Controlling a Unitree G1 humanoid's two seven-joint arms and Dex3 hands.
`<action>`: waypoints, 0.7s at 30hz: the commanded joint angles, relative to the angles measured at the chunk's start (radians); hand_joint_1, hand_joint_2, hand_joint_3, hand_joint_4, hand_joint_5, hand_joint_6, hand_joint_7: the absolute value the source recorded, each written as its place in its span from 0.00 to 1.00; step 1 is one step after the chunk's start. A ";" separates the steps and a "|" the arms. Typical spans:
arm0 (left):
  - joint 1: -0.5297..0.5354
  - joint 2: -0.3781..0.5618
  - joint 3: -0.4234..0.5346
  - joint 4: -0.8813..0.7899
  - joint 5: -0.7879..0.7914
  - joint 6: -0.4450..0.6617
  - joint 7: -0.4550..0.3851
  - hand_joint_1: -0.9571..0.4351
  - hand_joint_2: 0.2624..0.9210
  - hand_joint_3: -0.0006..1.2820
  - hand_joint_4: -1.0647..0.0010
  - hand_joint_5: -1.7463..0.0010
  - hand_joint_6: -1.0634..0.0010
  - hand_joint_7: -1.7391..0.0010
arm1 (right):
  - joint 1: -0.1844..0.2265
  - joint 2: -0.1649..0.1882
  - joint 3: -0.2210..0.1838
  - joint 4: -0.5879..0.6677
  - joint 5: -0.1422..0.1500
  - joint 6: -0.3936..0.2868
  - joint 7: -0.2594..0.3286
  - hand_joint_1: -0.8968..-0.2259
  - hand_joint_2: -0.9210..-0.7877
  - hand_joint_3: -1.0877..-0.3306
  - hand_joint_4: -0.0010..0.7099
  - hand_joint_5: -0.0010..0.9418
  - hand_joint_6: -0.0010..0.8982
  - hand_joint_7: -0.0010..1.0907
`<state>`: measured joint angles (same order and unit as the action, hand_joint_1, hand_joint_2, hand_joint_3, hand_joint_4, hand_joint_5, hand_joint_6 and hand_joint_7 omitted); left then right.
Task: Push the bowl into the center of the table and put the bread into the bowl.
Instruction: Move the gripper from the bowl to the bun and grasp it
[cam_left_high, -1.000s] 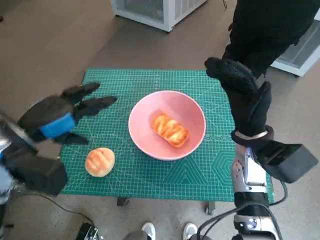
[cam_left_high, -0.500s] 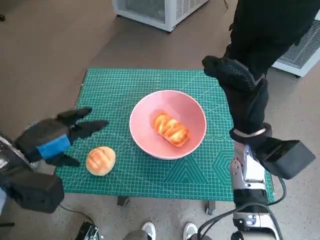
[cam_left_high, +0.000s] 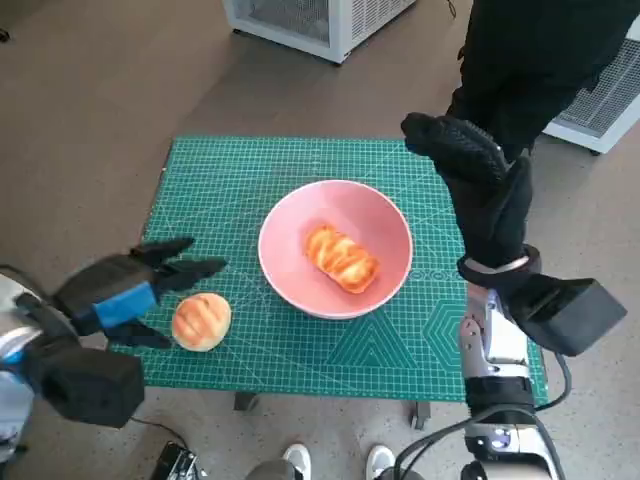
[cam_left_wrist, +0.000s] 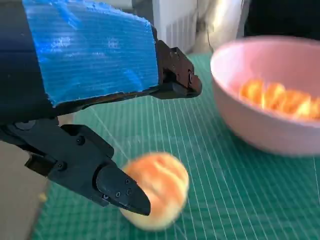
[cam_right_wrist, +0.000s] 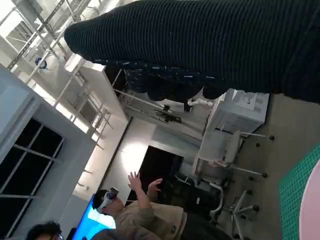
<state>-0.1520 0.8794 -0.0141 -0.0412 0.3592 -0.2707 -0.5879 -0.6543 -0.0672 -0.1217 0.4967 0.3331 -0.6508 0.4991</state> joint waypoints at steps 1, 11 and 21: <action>-0.010 -0.024 -0.046 0.073 0.014 -0.014 0.004 0.56 0.72 0.00 0.76 0.99 0.63 0.99 | 0.009 -0.002 -0.003 0.006 0.007 0.009 0.013 0.26 0.00 0.48 0.30 0.00 0.11 0.51; -0.060 -0.092 -0.125 0.250 0.041 -0.053 0.044 0.65 0.75 0.01 0.65 0.99 0.56 0.99 | 0.017 -0.005 -0.004 -0.002 0.014 0.012 0.016 0.26 0.00 0.48 0.30 0.00 0.10 0.51; -0.102 -0.117 -0.211 0.366 0.157 -0.108 0.144 0.65 0.90 0.03 0.34 0.95 0.34 0.81 | 0.019 -0.006 -0.005 0.001 0.012 0.010 0.013 0.26 0.00 0.49 0.30 0.00 0.10 0.51</action>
<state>-0.2532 0.7770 -0.1848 0.2847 0.4747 -0.3699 -0.4513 -0.6533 -0.0710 -0.1244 0.4937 0.3479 -0.6502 0.5074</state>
